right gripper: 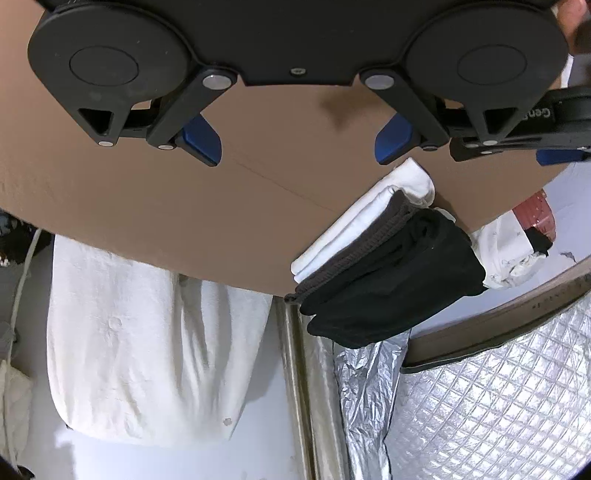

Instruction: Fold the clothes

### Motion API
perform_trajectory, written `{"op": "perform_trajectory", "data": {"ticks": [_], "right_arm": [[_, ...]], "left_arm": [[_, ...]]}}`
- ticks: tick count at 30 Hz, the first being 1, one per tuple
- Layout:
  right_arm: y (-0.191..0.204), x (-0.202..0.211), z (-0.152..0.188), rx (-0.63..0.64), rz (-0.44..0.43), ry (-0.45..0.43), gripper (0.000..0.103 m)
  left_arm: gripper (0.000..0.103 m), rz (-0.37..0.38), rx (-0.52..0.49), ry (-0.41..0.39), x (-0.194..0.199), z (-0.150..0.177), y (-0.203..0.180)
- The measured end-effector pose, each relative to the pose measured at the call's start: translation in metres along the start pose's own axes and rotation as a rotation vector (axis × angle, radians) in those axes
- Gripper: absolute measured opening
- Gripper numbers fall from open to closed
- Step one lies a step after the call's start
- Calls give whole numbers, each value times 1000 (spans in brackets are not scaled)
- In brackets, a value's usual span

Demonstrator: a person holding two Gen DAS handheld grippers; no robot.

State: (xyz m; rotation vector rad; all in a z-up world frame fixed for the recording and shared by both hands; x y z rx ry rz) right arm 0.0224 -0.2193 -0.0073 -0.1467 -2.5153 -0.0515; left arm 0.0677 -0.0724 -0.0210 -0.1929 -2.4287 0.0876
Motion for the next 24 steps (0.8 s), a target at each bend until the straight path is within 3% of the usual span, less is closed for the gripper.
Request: {"op": "perform_trajectory", "data": {"ticks": [10,24], "right_arm": [[-8,21,22,-33,18,-2,93],[-35,33,51,-82,39,13,93]], "left_arm": [[103,-5,4,69,9,12,-8],[103,-73,-24,98,7,23,-26]]}}
Point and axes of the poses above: each gripper's, at about its wrist camera, not at the fingertips, and x roughly against the way its jaws point, y to its left, z to its underside, the point moved 4 cm from there along -x, roughly the way its jaws point, and after that the axes turned 6 degrees about x, right-handed, at the moved point
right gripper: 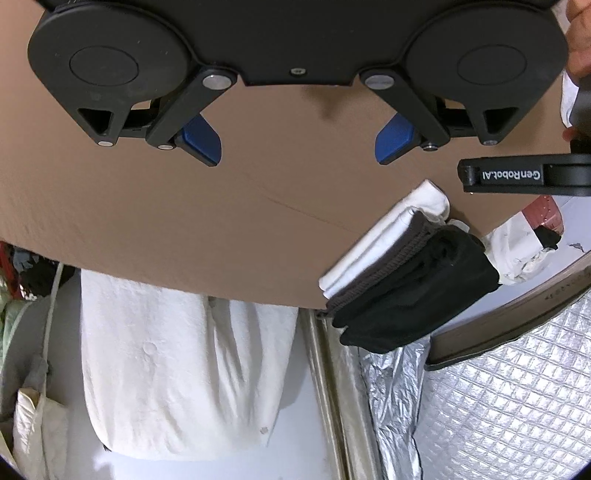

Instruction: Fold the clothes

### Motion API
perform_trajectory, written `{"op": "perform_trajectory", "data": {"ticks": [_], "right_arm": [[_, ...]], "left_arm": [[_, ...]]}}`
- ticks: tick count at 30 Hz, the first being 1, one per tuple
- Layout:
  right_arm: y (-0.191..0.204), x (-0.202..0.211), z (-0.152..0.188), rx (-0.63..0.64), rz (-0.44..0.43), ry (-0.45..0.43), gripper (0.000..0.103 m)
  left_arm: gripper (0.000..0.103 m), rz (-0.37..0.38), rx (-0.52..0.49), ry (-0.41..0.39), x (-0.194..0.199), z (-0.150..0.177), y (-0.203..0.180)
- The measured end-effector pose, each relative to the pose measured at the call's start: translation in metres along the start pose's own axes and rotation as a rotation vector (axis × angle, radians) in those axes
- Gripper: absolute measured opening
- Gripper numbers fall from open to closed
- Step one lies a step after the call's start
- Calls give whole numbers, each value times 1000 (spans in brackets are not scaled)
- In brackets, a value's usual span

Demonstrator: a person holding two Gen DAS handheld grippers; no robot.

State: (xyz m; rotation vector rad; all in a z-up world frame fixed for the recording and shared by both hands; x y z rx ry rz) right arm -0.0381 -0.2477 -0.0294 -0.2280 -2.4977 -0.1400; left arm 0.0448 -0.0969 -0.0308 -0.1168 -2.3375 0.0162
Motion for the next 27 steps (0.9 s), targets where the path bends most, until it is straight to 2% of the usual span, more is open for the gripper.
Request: {"op": "perform_trajectory", "data": {"ticks": [5,11,16,27], "right_arm": [[-10,-3,9,-37,-1,1,93],[-24,-2,11,-85,2,-4,93],[-33,-3,13,-111,8,2,93],[-38,-6,15,-125,0,5,93]], "left_arm": [[103,1,-34,-23,7,0,-12],[103,-48,-69,-23,0,2,-20],[103,-57,-52,-13,-2,2,-17],[103,-77,-15,-53,6,-2,-13]]}}
Point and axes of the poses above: each gripper's, at about its wrist camera, not at the fingertips, and x roughly against the way its jaws point, y to its left, z to its underside, the point moved 4 cm from there along -x, roughly the way its jaws point, and after that the axes turned 6 degrees about x, right-handed, at the moved point
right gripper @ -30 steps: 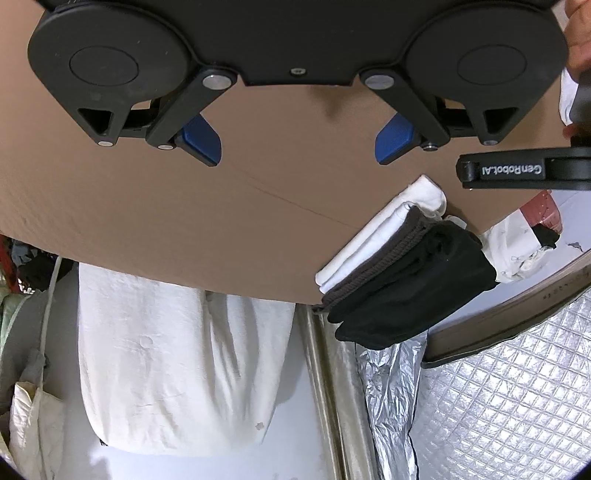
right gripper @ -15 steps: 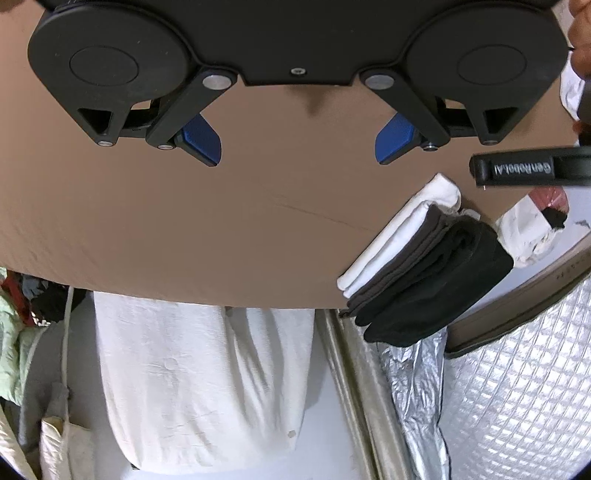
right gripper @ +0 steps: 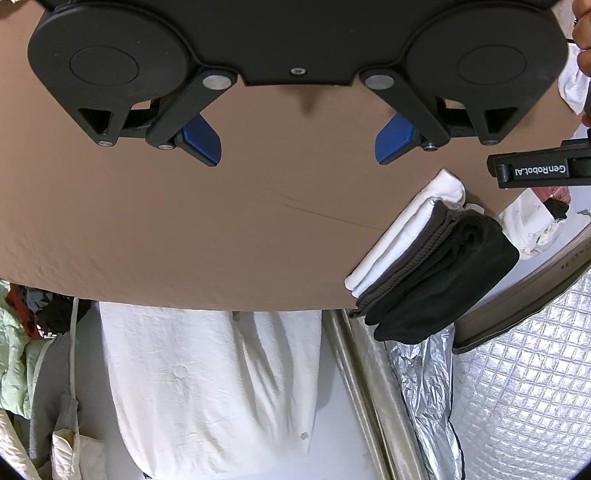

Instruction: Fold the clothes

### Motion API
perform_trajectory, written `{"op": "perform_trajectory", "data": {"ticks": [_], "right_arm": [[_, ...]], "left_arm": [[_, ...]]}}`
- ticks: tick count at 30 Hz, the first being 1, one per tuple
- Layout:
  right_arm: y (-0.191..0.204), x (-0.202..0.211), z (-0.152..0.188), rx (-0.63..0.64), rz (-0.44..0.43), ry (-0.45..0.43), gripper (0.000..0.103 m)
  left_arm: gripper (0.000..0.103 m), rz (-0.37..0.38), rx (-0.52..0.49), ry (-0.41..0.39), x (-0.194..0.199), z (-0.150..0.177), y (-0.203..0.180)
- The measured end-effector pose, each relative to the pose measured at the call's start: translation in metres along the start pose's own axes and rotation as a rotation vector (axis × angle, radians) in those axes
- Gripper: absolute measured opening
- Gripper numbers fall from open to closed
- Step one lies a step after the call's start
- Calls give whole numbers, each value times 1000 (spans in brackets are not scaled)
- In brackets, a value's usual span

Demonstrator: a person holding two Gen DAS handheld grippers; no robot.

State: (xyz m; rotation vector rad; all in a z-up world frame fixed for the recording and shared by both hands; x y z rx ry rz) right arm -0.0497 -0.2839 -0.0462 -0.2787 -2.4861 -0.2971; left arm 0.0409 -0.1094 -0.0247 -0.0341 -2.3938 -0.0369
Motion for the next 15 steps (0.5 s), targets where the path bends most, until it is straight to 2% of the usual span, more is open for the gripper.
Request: {"op": "perform_trajectory", "data": {"ticks": [8,15], "right_arm": [[-4,-6,4,-4,-1,14,93],[-3,-3,3,13,-4,10,93]], "left_arm": [[103,7,5,-29,9,-6,2],[103,-4,0,-20,2,-5,2]]}}
Point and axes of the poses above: each gripper's, at about its wrist camera, not at the fingertips, and x roughly against the way its jaws point, y to its left, z to its underside, the point moved 4 cm from there along -x, roughly the way its jaws point, and after that the axes turned 6 degrees about x, right-handed, at the moved point
